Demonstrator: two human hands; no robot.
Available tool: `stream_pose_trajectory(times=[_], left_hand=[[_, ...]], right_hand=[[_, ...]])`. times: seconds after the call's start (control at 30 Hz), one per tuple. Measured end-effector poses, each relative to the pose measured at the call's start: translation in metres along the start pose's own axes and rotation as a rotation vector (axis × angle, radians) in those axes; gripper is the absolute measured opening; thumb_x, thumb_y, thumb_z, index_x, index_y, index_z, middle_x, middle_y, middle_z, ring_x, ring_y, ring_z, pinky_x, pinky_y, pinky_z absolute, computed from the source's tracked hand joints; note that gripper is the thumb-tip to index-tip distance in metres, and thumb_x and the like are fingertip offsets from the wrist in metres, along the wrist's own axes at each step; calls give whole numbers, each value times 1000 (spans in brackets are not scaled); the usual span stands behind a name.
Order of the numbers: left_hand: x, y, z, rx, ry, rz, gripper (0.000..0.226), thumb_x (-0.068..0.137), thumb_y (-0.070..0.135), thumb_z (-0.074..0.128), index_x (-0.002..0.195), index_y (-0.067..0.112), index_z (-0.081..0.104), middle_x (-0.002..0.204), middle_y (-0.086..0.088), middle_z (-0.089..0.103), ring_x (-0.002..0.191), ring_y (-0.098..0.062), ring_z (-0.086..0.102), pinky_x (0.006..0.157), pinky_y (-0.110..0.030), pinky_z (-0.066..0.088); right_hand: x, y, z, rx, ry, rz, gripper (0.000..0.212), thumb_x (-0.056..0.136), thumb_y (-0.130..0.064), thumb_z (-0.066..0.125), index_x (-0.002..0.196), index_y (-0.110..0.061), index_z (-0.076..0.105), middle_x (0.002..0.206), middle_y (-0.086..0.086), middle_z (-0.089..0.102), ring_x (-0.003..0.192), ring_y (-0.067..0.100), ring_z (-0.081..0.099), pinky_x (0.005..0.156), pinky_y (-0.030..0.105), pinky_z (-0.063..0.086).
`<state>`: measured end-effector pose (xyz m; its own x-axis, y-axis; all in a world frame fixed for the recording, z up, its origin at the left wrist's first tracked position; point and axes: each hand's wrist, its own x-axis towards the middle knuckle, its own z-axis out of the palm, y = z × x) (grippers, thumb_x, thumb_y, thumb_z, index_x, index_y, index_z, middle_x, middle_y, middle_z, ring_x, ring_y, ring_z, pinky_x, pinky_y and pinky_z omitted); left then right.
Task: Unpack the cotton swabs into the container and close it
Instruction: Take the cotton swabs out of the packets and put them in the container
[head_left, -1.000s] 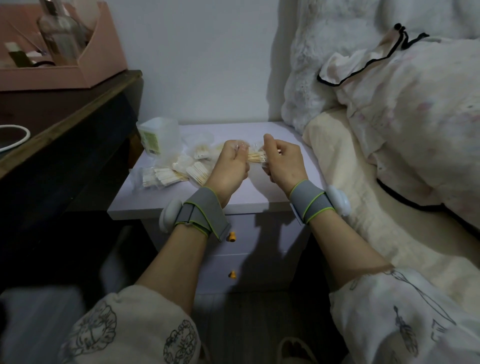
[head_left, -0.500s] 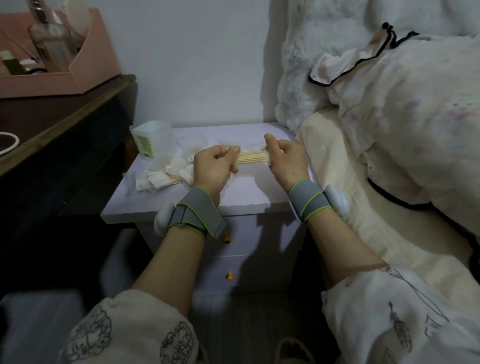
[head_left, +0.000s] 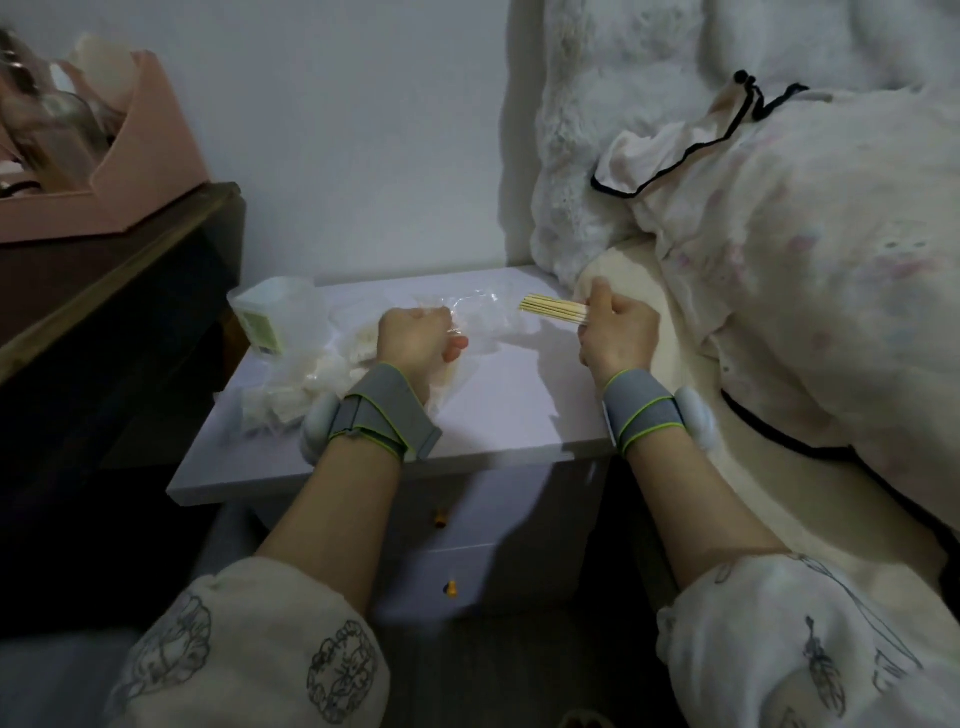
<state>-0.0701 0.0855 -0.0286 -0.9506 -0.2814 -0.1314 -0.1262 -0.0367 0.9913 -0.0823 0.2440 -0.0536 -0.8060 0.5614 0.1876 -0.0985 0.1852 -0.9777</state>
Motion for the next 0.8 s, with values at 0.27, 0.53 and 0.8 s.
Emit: stream_pose_trajectory(times=[0.27,0.53,0.8], left_hand=[[31,4,12,432,-28,64,29,86,19,60,108,0,58,114,-16,64,96,-30,63,89,-41,52],[30,25,-17,771,119,288,50,92,28,52,138,15,38,143,-8,39,134,-28,32,108,-40,24],[46,38,-86,930,439,333,71,83,18,62,142,20,23,152,-12,12,141,-32,9,110,-47,14]], right_hand=[[16,-9,7,-106,6,29,49,91,-38,40,58,-6,56,63,17,53,70,40,58,71,46,51],[7,-26,32,-55,-97,24,44,91,-30,45,48,-23,53,58,8,52,65,27,50,75,47,51],[-7,-40,76,-50,-239,-27,44,90,-31,46,48,-23,54,49,0,45,59,24,43,59,30,33]])
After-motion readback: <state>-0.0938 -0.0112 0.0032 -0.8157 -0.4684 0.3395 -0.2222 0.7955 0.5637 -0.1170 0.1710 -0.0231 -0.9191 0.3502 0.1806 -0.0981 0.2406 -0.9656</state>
